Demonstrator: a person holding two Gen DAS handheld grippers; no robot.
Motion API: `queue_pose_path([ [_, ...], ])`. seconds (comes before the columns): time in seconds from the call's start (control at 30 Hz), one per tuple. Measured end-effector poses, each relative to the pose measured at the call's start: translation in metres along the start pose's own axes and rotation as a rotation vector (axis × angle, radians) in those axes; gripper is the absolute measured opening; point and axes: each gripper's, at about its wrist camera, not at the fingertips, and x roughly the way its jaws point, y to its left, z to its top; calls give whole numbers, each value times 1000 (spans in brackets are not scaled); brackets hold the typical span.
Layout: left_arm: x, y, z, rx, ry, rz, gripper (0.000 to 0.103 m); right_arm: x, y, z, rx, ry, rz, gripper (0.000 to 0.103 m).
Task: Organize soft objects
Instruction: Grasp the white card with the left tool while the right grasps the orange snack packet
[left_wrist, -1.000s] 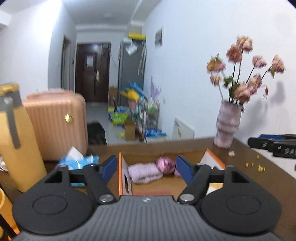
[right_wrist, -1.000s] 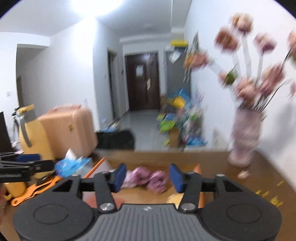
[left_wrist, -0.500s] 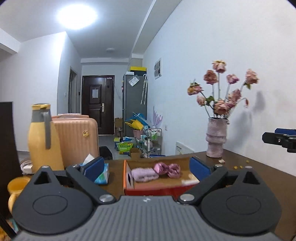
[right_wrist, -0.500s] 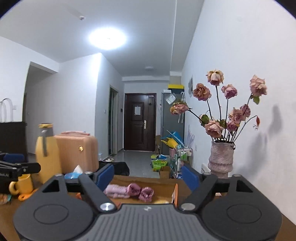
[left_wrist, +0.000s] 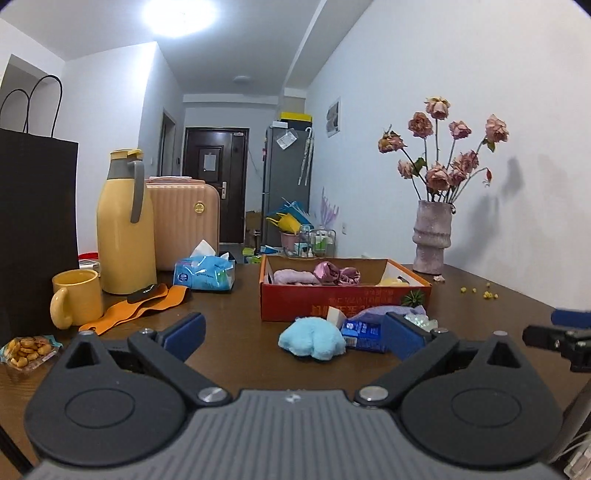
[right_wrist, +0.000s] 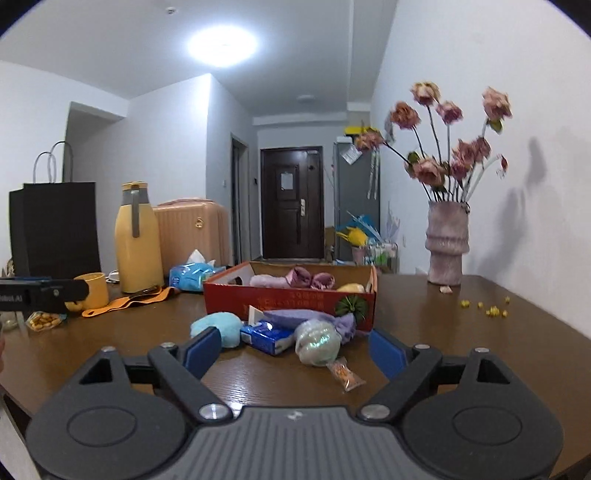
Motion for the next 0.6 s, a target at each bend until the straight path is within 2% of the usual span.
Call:
queue_pose_path([
  [0.07, 6, 2, 1, -11, 15, -3, 103, 5, -3, -3, 37, 14, -8, 87],
  [0.23, 25, -3, -7, -4, 64, -8, 103, 25, -9, -7, 33, 67, -41, 82],
  [0.47, 69, -20, -17, 15, 149, -48, 103, 67, -25, -8, 29, 153, -77, 65],
  [0.6, 102, -34, -14, 40, 157, -79, 103, 97, -33, 0, 39, 179, -61, 56],
])
